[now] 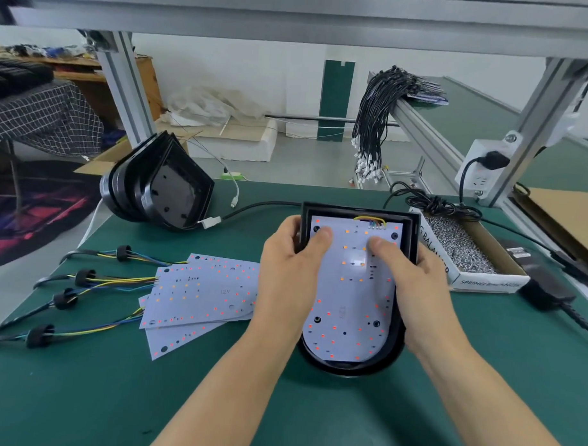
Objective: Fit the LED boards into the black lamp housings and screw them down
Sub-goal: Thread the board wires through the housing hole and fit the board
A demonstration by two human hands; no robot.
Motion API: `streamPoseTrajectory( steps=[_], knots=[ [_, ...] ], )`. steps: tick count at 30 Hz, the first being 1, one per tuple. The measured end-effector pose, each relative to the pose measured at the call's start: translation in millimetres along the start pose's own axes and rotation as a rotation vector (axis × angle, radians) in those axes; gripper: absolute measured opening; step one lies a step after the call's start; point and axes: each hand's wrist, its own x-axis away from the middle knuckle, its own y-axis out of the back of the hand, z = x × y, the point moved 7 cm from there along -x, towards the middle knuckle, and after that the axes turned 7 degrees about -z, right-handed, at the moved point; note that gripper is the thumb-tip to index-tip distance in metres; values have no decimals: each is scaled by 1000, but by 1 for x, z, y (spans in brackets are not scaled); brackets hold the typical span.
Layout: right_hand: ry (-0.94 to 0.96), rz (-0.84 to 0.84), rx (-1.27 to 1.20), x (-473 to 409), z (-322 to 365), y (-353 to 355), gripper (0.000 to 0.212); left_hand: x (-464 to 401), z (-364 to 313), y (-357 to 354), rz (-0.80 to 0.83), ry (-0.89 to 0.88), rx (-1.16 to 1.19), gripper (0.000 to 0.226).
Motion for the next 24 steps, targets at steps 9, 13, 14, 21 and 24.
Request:
streamPoseTrajectory(
  steps=[9, 13, 14, 21, 24],
  knots=[
    [-3, 58, 0, 6, 3, -3, 12, 1, -5, 5, -107, -61, -22, 30],
    [-28, 92, -13, 9, 2, -6, 9, -2, -13, 10, -121, -142, -81, 23],
    [-24, 73, -20, 9, 2, -5, 7, -1, -12, 8, -104, -130, -90, 22],
    [90, 86, -22, 11, 8, -2, 14, 2, 6, -7, 214, 297, 248, 40],
    [79, 212, -58, 11, 4, -3, 20, -1, 4, -6, 314, 308, 216, 33]
  ],
)
